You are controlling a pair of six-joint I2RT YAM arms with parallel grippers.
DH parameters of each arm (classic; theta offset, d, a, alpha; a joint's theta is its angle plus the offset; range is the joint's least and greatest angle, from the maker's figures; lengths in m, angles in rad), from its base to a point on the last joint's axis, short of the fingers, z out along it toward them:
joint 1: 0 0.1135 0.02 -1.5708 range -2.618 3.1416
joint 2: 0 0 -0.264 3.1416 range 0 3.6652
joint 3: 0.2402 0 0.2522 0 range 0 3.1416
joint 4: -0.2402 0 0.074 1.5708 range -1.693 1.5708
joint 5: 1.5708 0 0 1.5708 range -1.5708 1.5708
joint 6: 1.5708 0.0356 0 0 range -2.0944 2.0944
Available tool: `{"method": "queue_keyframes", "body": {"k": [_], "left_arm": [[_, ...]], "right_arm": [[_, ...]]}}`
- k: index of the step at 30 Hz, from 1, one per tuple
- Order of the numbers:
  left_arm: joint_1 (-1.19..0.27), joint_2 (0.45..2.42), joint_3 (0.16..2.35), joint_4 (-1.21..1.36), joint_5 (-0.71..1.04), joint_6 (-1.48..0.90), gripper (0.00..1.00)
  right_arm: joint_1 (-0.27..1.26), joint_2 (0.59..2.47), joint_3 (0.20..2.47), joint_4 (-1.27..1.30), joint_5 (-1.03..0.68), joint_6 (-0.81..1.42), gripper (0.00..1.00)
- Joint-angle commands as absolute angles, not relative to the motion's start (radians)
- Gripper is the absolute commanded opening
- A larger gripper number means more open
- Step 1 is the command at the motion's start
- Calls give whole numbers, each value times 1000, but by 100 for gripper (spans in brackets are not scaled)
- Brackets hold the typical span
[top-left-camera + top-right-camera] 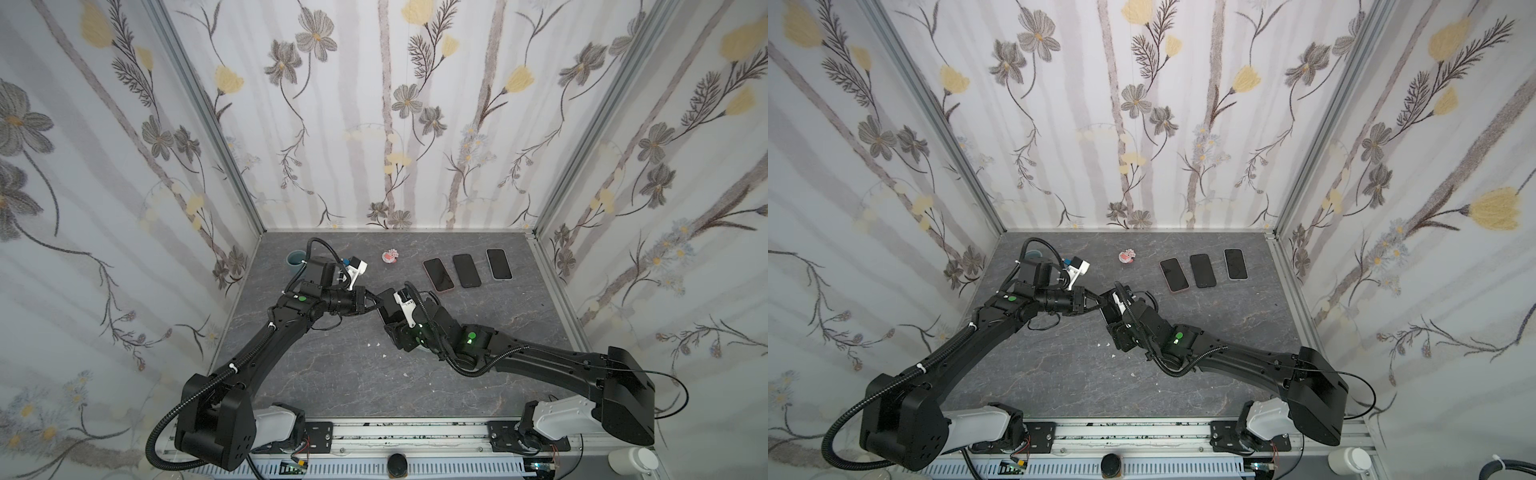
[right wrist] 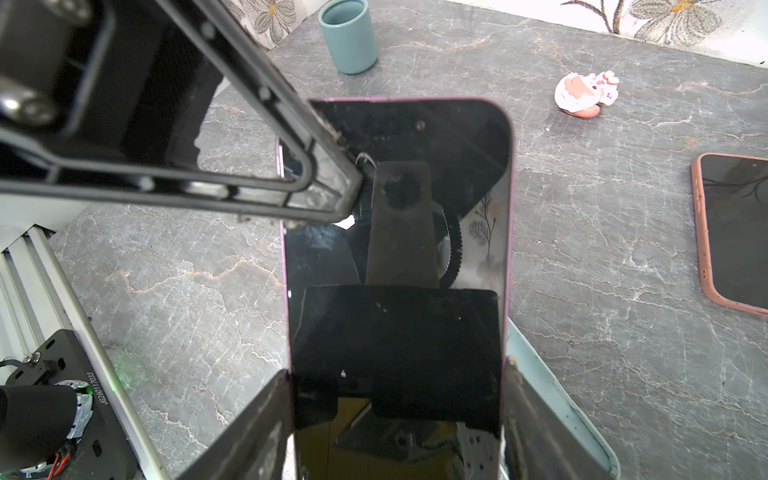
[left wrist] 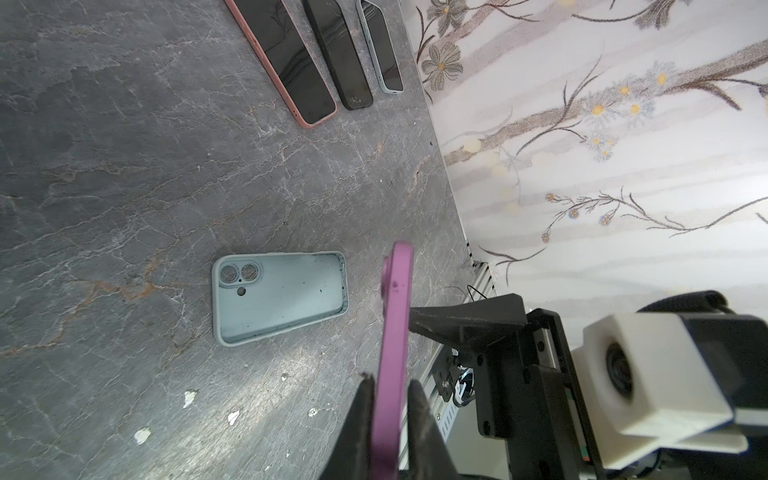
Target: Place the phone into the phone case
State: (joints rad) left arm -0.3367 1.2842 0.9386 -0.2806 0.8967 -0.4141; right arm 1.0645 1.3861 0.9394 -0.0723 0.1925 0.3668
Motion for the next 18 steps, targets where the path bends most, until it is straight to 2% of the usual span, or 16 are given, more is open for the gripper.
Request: {"method": "queue_keyframes", "body": {"k": [1, 7, 12, 17, 18], "left_arm": [[-335, 1287, 938, -250, 925, -413, 3], [-334, 1270, 940, -202, 819, -457, 0], [-335, 1195, 911, -32, 750, -535, 0], [-335, 1161, 933, 75, 685, -563, 0], [-333, 1160, 943, 76, 678, -560, 0]], "right_arm": [[1065, 1384, 944, -9, 182, 364, 37], [1065, 1383, 902, 90, 225, 374, 43], [1063, 1406, 966, 87, 275, 334, 75], [1060, 1404, 1036, 71, 353, 330, 98], [1056, 1399, 1045, 76, 362, 338, 100]]}}
